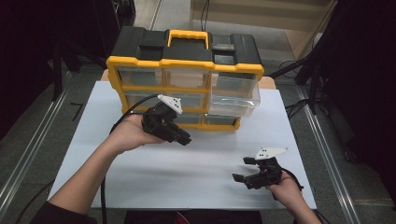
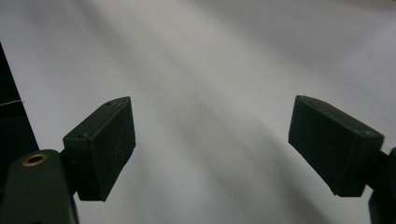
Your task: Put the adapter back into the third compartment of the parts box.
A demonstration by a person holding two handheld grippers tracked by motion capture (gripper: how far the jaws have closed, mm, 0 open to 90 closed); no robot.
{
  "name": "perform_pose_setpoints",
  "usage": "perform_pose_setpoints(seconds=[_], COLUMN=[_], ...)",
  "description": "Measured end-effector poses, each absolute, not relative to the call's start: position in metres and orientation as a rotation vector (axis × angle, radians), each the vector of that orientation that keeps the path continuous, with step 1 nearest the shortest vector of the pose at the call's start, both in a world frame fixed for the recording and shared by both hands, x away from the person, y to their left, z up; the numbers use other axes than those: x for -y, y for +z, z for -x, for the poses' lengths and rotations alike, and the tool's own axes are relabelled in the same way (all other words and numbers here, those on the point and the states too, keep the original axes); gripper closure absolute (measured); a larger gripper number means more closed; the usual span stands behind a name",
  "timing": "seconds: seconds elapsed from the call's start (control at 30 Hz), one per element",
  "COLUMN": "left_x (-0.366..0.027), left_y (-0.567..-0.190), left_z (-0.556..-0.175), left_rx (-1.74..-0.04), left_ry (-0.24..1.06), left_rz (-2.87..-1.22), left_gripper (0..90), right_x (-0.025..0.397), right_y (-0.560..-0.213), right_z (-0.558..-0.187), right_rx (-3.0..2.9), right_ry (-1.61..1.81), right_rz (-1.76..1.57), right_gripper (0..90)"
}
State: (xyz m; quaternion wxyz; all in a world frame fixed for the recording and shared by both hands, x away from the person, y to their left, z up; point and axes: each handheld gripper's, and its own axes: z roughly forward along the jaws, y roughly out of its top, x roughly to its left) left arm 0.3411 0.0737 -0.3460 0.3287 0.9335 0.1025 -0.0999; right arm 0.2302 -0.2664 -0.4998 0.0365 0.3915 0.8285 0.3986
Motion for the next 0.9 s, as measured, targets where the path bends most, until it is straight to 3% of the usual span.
perform_pose_setpoints(seconds=[0.2, 0.6, 0.9], left_x=[-0.072, -0.059, -0.056], left_y=[-0.336, -0.307, -0.288], left_z=[-0.345, -0.349, -0.356], left_rx=[-0.24, -0.205, -0.179], left_ry=[-0.319, -0.239, -0.264], left_rz=[-2.402, -2.462, -2.461], left_gripper=[77.6, 77.5, 77.6], right_x=[0.267, 0.267, 0.267], right_y=[-0.499, -0.498, -0.497], right_z=[-0.23, -0.228, -0.228], right_rx=[-2.542, -2.544, -2.545], right_ry=[1.228, 1.234, 1.24], right_rz=[-1.203, -1.19, -1.185], right_gripper=[13.1, 13.1, 13.1])
